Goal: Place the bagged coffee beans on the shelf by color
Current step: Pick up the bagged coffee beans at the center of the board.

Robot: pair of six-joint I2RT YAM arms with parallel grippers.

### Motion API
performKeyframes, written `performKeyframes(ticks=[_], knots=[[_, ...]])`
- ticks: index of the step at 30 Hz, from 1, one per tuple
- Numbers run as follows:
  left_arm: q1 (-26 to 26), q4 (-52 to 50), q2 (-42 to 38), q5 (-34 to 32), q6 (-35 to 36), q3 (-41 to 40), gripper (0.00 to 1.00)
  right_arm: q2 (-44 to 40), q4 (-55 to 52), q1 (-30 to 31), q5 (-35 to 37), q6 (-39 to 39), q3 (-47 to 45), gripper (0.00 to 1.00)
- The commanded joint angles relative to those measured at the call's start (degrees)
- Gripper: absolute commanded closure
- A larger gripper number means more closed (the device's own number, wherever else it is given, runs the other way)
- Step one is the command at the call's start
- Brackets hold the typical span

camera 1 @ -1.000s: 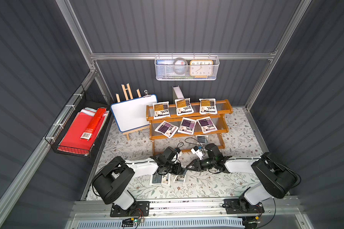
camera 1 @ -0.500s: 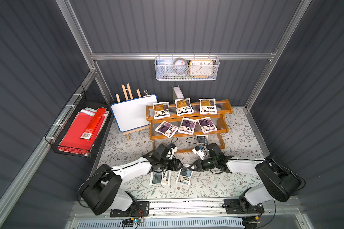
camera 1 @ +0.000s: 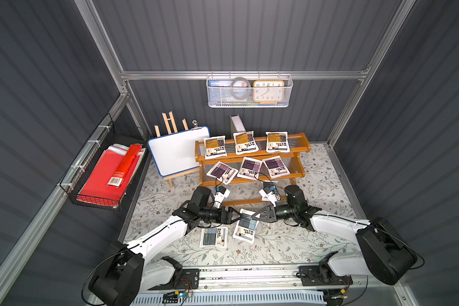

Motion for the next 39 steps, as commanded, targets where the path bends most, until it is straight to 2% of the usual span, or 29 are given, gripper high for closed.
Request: performKeyframes(ticks=[1,5,13,15,20,22,26,30,33,39], knots=[[0.3,3.6,-0.2,5.2,-1.1,-0.6,0.12,1.3,3.4,-0.2,-2.0,1.2,2.5,1.0],[0.3,5.5,0.7,5.3,-1.9,-1.1,0.14,3.7,5.3,-0.2,-3.3,1.9,5.1,1.0],[0.3,5.1,2.3,4.9,-0.8,-0.6,0.25,6.5,3.4,-0.2,-4.4,-0.1,10.0,1.0],[0.3,5.8,2.0,4.9,-1.0,-0.8,0.35,7.1,3.0,-0.2,-4.6,-0.6,10.4,1.0],[0.3,9.7,1.1,5.2,-3.0,-2.0,0.88,8.3,1.8,-0.2,-4.0,-1.7,11.5,1.0],[0.3,9.9,1.2,5.0,-3.0,-2.1,1.0,8.5,1.5,-0.2,-3.4,-1.7,11.7,1.0],[0.3,9.3,1.6,1.2,-2.6,-2.1,1.0,7.4,0.2,-0.2,0.9,-1.0,11.2,0.7],[0.3,13.3,2.0,-2.9,-3.0,-2.6,1.0,4.2,2.3,-0.2,5.7,1.8,7.6,0.53],[0.5,17.4,4.6,-5.3,-3.6,-2.3,1.0,2.0,5.8,-0.2,8.7,4.9,3.6,0.5],[1.3,29.0,13.1,-7.1,-9.5,-1.1,1.0,0.3,11.8,-0.2,16.6,9.7,-1.6,0.5]])
